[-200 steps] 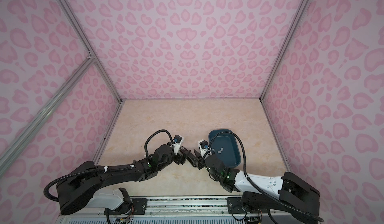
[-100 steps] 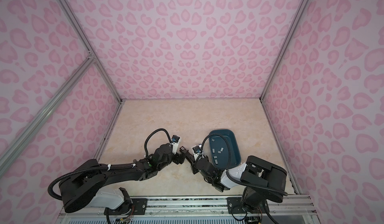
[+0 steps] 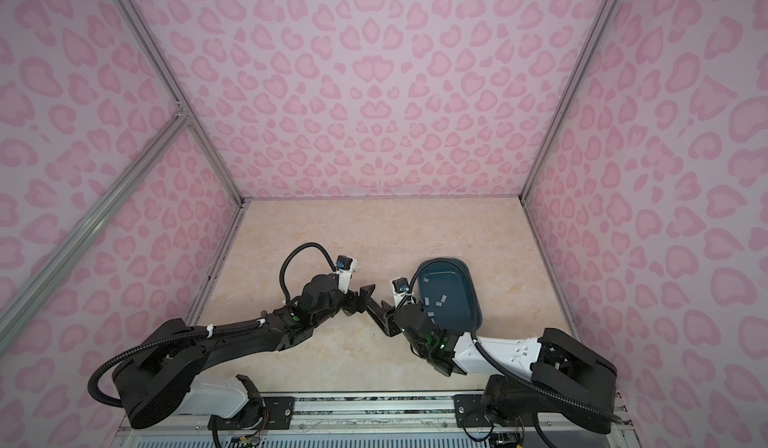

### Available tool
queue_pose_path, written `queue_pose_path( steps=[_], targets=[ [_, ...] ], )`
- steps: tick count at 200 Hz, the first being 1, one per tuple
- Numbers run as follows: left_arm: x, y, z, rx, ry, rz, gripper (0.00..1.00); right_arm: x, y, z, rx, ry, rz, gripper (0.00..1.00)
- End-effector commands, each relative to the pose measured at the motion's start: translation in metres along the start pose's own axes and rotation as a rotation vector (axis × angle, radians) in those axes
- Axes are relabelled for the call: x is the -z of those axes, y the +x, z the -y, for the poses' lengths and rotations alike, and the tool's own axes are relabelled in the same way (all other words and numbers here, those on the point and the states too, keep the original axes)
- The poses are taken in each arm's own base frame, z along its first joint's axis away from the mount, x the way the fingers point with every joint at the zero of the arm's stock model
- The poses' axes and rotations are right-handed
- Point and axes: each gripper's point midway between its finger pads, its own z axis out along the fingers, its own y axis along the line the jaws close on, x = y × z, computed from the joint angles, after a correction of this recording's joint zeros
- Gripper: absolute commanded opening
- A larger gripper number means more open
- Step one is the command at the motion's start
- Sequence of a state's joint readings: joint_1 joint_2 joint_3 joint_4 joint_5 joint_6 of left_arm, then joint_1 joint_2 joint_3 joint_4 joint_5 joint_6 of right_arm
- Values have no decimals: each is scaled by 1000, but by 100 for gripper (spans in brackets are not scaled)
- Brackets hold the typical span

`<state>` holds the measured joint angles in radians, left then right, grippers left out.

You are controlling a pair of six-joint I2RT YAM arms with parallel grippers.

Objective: Load the staples into the stapler

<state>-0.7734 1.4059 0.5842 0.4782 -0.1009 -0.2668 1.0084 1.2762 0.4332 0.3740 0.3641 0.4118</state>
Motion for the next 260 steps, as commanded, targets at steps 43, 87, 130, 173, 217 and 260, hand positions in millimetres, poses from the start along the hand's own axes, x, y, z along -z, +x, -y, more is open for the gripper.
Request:
queue_pose_path(
  steps=[43, 87, 130, 173, 217, 260],
  targets=[
    [-30, -12, 17, 155, 146, -109, 89, -4, 60, 33, 8, 123, -259, 49],
    [-48, 1, 27, 166, 199, -179, 90, -9, 79, 49, 8, 184, -334, 53],
    [-62, 10, 35, 181, 242, -232, 90, -9, 85, 48, 6, 168, -342, 45],
    [-77, 20, 47, 211, 305, -292, 89, -10, 92, 50, 2, 163, -336, 32],
    [-87, 31, 56, 237, 368, -332, 85, -12, 95, 50, 2, 147, -318, 26],
    [-89, 40, 61, 232, 409, -349, 81, -13, 90, 47, -22, 130, -285, 22]
  ],
)
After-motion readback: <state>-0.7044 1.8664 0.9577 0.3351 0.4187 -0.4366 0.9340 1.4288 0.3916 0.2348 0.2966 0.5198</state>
